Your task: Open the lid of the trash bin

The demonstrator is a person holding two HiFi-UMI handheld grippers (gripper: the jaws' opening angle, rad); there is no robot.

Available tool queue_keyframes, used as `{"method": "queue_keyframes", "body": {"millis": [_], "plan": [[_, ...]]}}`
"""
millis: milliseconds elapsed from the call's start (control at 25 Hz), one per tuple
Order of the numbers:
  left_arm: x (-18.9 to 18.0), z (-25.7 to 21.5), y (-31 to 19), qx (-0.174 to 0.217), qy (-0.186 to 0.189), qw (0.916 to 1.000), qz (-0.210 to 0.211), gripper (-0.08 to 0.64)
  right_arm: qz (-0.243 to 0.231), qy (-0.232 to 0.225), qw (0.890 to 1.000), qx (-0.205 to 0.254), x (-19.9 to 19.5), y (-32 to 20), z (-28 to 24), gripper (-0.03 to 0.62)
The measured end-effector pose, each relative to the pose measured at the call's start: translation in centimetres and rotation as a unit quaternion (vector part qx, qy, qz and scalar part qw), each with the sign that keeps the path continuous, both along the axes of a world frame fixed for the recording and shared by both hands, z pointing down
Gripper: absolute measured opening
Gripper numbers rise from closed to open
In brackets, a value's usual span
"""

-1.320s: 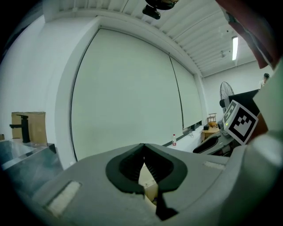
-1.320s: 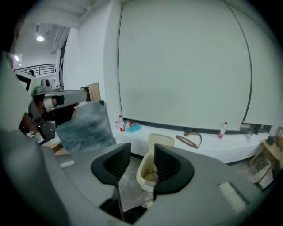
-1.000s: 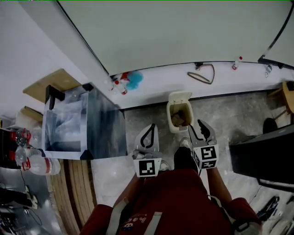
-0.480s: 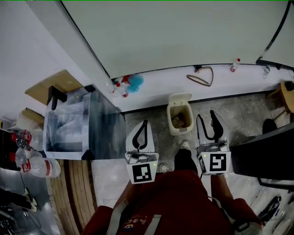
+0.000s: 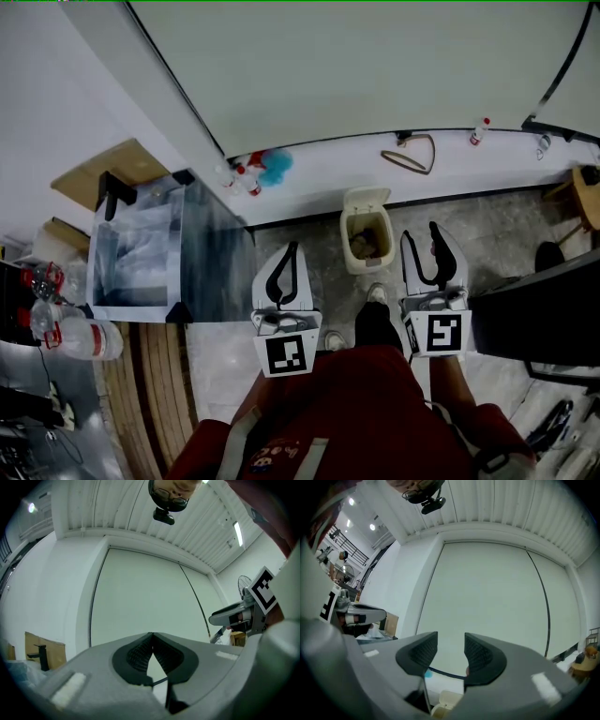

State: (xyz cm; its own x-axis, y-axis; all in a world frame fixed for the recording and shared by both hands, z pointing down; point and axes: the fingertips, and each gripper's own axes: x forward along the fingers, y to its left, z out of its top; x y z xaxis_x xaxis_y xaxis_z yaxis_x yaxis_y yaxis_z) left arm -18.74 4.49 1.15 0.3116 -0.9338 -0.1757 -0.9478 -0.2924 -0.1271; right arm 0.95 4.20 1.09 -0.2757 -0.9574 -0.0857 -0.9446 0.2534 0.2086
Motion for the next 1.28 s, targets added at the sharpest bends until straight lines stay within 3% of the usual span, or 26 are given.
{"method": "queue_keyframes", "body": {"millis": [240, 520, 760, 1280], "plan": [[0.4, 0.1, 0.3, -0.004, -0.003, 1.0, 0.002, 0.005, -0.009, 0.003, 1.0, 0.0, -0.4, 0.2, 0.0, 0.146], [0.7, 0.1, 0.2, -0.003, -0.003, 1.0, -0.001, 0.005, -0.01, 0.01, 1.0, -0.007, -0.1, 0.1, 0.7, 0.004], [1.0, 0.2, 0.3, -0.005, -0.005, 1.0, -0.001, 0.005, -0.016, -0.007, 1.0, -0.011, -0.5, -0.1, 0.1, 0.0], [1.2, 0.3, 0.0, -0.004, -0.01, 0.9999, 0.0, 0.005, -0.003, 0.017, 1.0, -0.018, 0.5, -0.2, 1.2, 0.0]]}}
